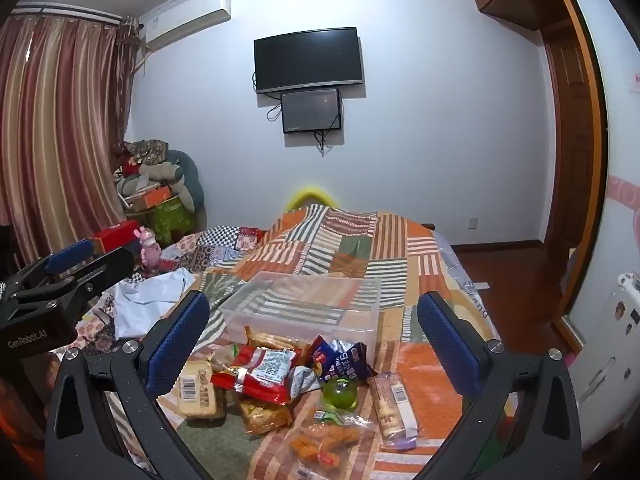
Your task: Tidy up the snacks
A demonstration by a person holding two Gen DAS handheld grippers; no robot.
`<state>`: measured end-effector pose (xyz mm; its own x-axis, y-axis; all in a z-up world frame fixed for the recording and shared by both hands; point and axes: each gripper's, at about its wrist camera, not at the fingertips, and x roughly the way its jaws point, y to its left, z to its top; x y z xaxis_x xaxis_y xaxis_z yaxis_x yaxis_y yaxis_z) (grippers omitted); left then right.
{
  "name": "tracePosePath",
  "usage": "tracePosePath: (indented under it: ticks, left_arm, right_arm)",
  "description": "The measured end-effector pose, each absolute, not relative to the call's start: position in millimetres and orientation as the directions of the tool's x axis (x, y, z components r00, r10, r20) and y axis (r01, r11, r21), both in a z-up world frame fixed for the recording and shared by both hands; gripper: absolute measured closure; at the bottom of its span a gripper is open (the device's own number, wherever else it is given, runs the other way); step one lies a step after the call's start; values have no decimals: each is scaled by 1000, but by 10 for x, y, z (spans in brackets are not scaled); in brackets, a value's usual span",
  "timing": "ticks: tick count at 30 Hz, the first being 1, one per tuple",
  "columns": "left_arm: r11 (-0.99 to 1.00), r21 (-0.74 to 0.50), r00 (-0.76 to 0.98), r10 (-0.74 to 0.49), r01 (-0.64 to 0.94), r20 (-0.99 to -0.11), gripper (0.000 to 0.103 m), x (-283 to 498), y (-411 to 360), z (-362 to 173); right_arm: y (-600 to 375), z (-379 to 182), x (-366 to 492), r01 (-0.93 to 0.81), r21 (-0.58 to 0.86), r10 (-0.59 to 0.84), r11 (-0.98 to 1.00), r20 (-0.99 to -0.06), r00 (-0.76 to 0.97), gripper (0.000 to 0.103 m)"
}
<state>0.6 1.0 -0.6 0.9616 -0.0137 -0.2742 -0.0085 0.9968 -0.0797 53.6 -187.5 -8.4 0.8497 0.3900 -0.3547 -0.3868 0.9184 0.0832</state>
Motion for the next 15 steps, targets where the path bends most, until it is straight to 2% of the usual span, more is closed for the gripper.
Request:
tracePosePath:
  ticks: [10,12,15]
  left_arm:
    - [996,-88,950,-35,8,-309,0,147,67,-19]
    - [997,-75,965,-2,-19,-263,0,5,19,-23]
    - [997,-78,965,-2,-19,-262,0,1,22,-36]
  right_arm:
    - [-1878,-73,556,-379,87,384,921,-355,852,0]
    - [-1862,-67,574,-378,85,383,922,-353,854,0]
    - [-1899,-64,497,-380,92,387,921,-346,855,0]
